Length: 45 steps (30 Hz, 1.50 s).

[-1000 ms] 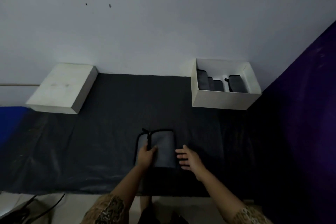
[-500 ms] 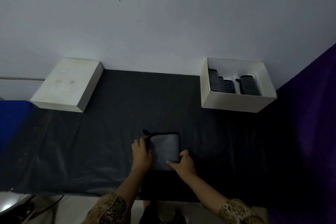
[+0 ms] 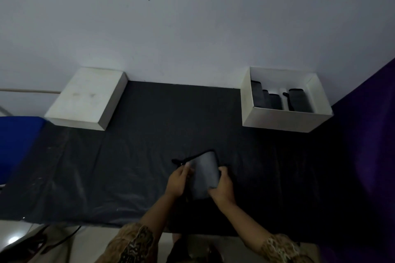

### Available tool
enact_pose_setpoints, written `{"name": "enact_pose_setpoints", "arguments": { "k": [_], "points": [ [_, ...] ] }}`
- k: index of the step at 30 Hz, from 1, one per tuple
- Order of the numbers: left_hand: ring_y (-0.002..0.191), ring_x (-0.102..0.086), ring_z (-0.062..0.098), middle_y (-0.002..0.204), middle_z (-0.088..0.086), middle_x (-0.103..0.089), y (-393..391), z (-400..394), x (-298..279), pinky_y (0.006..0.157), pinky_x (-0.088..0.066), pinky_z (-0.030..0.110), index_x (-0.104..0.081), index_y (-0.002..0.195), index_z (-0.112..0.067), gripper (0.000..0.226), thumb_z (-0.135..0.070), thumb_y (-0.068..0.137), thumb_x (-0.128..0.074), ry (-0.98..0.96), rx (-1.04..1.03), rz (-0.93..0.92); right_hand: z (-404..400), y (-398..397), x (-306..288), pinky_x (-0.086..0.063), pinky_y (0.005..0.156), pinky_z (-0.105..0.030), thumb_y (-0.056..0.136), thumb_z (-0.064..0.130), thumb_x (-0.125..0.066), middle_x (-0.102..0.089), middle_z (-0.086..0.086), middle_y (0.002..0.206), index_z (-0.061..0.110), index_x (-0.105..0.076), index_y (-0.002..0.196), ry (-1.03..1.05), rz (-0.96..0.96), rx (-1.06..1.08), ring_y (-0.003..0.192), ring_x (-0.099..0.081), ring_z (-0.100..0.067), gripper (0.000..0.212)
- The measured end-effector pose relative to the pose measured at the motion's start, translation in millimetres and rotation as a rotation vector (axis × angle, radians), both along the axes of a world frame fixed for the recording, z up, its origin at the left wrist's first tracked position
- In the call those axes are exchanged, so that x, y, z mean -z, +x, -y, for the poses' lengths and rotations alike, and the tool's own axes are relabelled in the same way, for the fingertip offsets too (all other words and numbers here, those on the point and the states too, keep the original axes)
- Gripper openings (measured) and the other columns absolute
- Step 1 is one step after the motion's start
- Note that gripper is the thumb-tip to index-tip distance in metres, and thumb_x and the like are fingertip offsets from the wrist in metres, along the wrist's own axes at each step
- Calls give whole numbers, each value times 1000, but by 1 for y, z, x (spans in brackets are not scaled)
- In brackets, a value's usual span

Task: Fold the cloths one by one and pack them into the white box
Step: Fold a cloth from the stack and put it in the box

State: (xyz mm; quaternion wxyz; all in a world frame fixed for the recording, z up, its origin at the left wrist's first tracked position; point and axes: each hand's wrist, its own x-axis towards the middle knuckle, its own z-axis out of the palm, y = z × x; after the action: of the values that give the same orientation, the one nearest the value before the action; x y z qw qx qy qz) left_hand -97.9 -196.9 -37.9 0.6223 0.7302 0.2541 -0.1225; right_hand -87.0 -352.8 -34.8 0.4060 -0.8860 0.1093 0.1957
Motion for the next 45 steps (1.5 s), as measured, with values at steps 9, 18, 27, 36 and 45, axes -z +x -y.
{"name": "enact_pose_setpoints", "arguments": {
  "k": [9, 18, 27, 36, 45],
  "points": [
    [62, -58, 4, 67, 0, -61, 3, -13, -10, 62, -47, 21, -61, 73, -8, 38, -45, 77, -70, 42, -44, 21, -14, -28, 5, -47, 91, -32, 70, 60, -55, -48, 5, 112, 39, -36, 138, -36, 193, -511, 105, -52, -12, 74],
    [95, -44, 15, 107, 7, -44, 11, -31, 3, 87, -40, 26, -50, 119, -3, 49, -9, 76, -73, 304, -11, -16, -17, -10, 20, -50, 85, -35, 62, 32, -78, -52, -1, 112, 21, -48, 109, 16, 31, -230, 101, -53, -17, 56],
    [85, -66, 1, 83, -10, -73, 50, -53, 7, 85, -54, 28, -74, 89, -17, 64, -74, 62, -62, 150, 245, 13, -3, 31, -7, -44, 68, -23, 71, 14, -70, -60, 3, 85, 26, -52, 79, 213, -162, -335, 80, -53, -6, 23],
    [87, -68, 12, 93, -1, -72, 120, -4, -62, 80, -52, 27, -66, 96, -6, 43, -47, 82, -62, -220, 93, 144, 38, 95, -85, -56, 72, -33, 83, 13, -66, -67, 0, 103, 26, -60, 105, 663, -165, 138, 96, -65, -19, 26],
    [84, -58, 3, 95, -2, -63, 198, 113, -145, 64, -47, 4, -58, 108, -8, 31, -35, 91, -56, -185, -63, 382, 125, 189, -154, -56, 66, -33, 88, 24, -62, -63, 0, 109, 28, -55, 104, 803, 209, 368, 94, -63, -16, 17]
  ]
}}
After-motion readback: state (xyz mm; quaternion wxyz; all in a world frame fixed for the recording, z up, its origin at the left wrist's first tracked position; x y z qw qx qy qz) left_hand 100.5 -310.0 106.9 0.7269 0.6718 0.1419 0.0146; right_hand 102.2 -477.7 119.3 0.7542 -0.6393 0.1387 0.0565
